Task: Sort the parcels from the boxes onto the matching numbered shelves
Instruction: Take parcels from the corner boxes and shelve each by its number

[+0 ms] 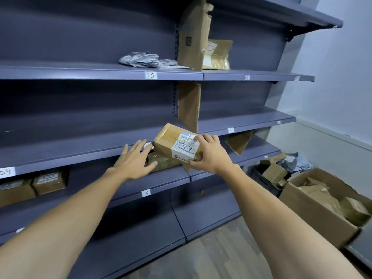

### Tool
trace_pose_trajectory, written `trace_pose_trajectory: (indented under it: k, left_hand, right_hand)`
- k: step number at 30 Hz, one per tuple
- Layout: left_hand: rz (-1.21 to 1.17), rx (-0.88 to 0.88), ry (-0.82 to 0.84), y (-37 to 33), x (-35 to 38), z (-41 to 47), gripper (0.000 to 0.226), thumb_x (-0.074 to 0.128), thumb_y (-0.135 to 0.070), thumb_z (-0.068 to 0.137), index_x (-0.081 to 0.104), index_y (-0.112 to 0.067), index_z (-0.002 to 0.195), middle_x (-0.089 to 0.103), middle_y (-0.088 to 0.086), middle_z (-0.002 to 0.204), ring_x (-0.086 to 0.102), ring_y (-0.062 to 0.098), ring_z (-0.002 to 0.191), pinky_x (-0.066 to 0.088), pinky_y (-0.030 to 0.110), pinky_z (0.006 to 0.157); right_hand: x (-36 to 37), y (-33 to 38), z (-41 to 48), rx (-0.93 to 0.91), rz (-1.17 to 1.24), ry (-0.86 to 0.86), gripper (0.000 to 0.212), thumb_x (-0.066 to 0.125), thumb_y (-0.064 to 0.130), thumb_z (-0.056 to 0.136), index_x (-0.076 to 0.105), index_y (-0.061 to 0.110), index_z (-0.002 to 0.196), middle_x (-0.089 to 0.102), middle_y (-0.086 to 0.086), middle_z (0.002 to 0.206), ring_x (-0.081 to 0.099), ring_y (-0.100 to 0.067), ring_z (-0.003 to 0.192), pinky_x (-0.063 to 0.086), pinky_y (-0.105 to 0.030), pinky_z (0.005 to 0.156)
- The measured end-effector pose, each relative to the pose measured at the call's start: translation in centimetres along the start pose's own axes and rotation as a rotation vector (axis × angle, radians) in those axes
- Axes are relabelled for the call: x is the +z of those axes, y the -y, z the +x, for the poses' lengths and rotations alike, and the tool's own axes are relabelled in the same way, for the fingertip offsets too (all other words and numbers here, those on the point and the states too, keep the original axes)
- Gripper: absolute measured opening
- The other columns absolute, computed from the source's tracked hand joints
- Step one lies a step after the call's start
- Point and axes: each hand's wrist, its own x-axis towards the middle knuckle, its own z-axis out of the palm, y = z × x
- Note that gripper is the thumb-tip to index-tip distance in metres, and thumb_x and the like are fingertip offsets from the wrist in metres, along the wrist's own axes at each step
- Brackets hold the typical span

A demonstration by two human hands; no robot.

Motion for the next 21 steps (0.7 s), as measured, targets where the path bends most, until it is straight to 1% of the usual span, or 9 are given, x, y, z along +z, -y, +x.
trace_pose_trajectory:
  k: [7, 11, 16, 21]
  left_hand:
    - [0.004, 0.043, 0.013, -3.4, 1.0, 1.9, 0.075, 0.036, -0.058, 0.100, 0.012, -0.018, 0.159, 0.004, 0.007, 0.168, 0.001, 0.022, 0.154, 0.003, 0.050, 0.124]
    - [0.012, 0.061, 0.025, -5.4, 1.3, 2.7, 0.073, 0.035, -0.057, 0.101, 0.014, -0.019, 0.159, 0.004, 0.006, 0.167, 0.000, 0.022, 0.154, 0.004, 0.050, 0.124]
    - [-0.006, 0.097, 0.017, -8.6, 1.9, 3.1, 0.075, 0.037, -0.057, 0.100, 0.013, -0.017, 0.159, 0.005, 0.005, 0.167, 0.002, 0.021, 0.154, 0.006, 0.050, 0.124]
    - [-0.016, 0.142, 0.032, -11.7, 2.1, 3.6, 0.074, 0.037, -0.056, 0.101, 0.012, -0.018, 0.159, 0.003, 0.005, 0.167, 0.000, 0.022, 0.154, 0.005, 0.051, 0.124]
  right_hand:
    - [-0.8, -3.1, -1.6, 0.040, -0.003, -0.004, 0.082, 0.075, 0.057, 0.073, 0.043, 0.018, 0.137, 0.048, -0.002, 0.132, 0.034, -0.024, 0.123, 0.046, -0.037, 0.095]
    - [-1.5, -5.0, -2.6, 0.055, -0.020, -0.013, 0.082, 0.074, 0.056, 0.075, 0.042, 0.017, 0.139, 0.048, -0.002, 0.130, 0.035, -0.023, 0.122, 0.043, -0.033, 0.093]
    - [-2.6, -7.2, -4.6, 0.082, -0.036, -0.014, 0.080, 0.073, 0.058, 0.074, 0.043, 0.017, 0.136, 0.048, -0.002, 0.127, 0.035, -0.024, 0.118, 0.042, -0.034, 0.092]
    - [-3.8, -9.6, -6.9, 0.130, -0.060, -0.010, 0.080, 0.073, 0.058, 0.073, 0.044, 0.016, 0.135, 0.048, -0.004, 0.128, 0.036, -0.027, 0.121, 0.044, -0.038, 0.096]
